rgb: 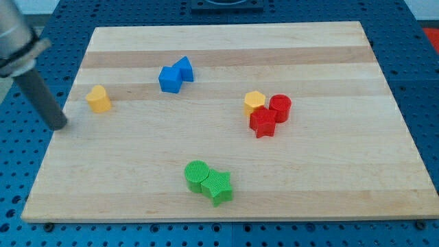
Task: Move the yellow heart bottom diagonally to the blue cube
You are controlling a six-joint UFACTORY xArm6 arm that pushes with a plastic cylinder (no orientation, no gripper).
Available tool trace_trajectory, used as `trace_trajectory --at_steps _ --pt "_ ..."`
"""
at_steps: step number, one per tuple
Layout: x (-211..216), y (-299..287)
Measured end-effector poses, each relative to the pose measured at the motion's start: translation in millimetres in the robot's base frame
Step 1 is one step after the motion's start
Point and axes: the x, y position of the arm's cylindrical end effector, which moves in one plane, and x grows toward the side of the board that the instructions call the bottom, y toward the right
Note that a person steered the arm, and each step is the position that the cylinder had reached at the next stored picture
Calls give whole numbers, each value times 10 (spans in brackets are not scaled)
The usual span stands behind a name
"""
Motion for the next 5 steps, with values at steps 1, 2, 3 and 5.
trace_trajectory --at_steps 1,2,3,5 --pt "-49 -5" --pt "-443 5" --pt "-574 215" --pt "-574 1495"
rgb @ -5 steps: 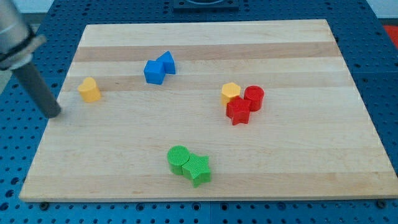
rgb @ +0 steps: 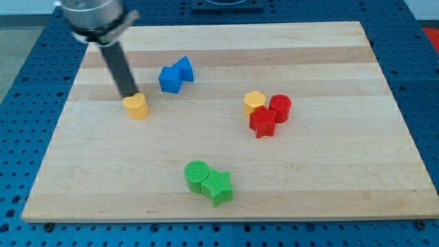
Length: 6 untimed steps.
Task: Move the yellow heart bottom diagonally to the blue cube
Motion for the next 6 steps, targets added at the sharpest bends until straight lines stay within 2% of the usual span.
trace_trajectory --at_steps 1,3,4,5,6 --pt "0 347" --pt "34 -658" --pt "340 -828" --pt "513 -283" --pt "221 329"
